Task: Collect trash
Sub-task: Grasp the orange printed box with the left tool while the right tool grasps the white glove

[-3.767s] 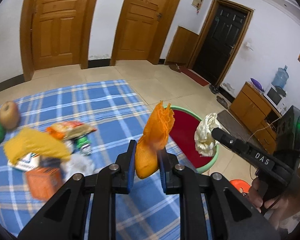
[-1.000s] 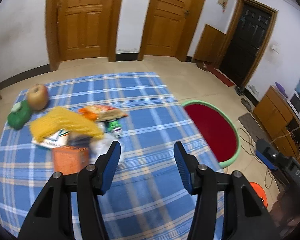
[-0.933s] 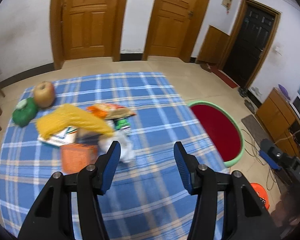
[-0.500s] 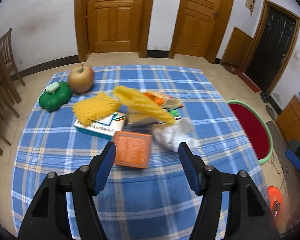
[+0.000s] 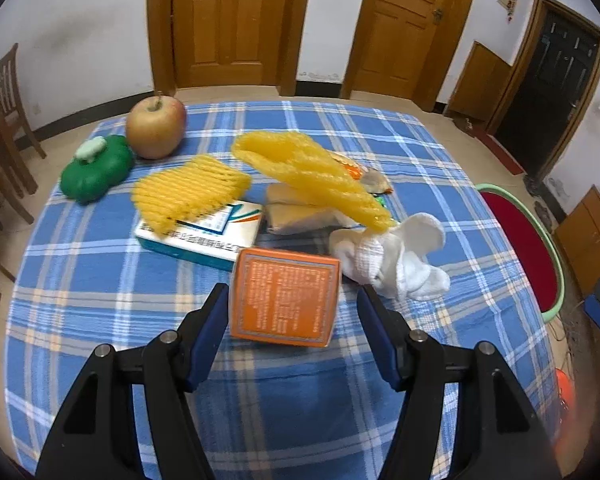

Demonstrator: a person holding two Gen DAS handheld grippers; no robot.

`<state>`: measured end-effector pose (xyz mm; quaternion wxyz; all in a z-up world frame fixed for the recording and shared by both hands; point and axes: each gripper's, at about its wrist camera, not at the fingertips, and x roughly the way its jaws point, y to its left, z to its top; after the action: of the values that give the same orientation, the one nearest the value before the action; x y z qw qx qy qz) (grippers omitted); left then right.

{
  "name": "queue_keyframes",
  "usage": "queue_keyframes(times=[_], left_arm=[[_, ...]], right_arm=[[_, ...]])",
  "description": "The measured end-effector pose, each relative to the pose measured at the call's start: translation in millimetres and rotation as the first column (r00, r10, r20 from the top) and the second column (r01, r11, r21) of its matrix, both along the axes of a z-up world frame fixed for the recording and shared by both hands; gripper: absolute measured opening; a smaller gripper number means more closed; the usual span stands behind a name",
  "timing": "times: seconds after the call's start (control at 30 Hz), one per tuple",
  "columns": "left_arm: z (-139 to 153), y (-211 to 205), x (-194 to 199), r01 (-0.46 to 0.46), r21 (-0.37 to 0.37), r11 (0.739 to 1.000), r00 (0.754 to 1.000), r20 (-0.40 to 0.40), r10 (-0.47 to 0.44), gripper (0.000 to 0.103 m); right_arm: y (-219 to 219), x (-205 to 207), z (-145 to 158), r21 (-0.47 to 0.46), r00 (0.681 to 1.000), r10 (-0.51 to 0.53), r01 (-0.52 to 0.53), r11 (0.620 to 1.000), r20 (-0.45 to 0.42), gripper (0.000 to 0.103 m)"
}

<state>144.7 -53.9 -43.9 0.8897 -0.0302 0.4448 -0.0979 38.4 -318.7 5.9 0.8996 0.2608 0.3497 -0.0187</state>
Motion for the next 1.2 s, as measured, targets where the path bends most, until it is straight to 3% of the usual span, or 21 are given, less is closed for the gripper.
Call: queue_keyframes(times=[0.07, 0.37, 0.77, 1.2], left_arm=[[-2.2, -0.7, 0.6, 0.013, -0.001, 1.000, 1.000, 0.003, -0.013, 0.052], [15.3, 19.8, -12.5, 0.002, -0.059, 0.998, 0.999, 0.043, 0.000, 0.051], [45.7, 73.9, -37.3, -0.072, -0.123, 0.990, 0.992, 0.096, 0.084, 0.051], [36.3, 114.5, -42.6, -0.157, -0.146, 0.977, 0.982, 0.086, 0.171, 0.051]], right_arm=[[2.5, 1.7, -1.2, 0.000, 1.000, 0.002, -0.002, 1.000, -0.006, 0.054], [20.9, 7.3, -1.8, -0.011, 0.999, 0.047, -0.047, 0.999, -0.020, 0.054], [77.7, 35.8, -2.6, -0.022, 0.978, 0.201, -0.202, 0.979, -0.047, 0.054], [131.2, 81.3, -27.4, -0.019, 0.939, 0.322, -0.326, 0.945, -0.118, 0.054]])
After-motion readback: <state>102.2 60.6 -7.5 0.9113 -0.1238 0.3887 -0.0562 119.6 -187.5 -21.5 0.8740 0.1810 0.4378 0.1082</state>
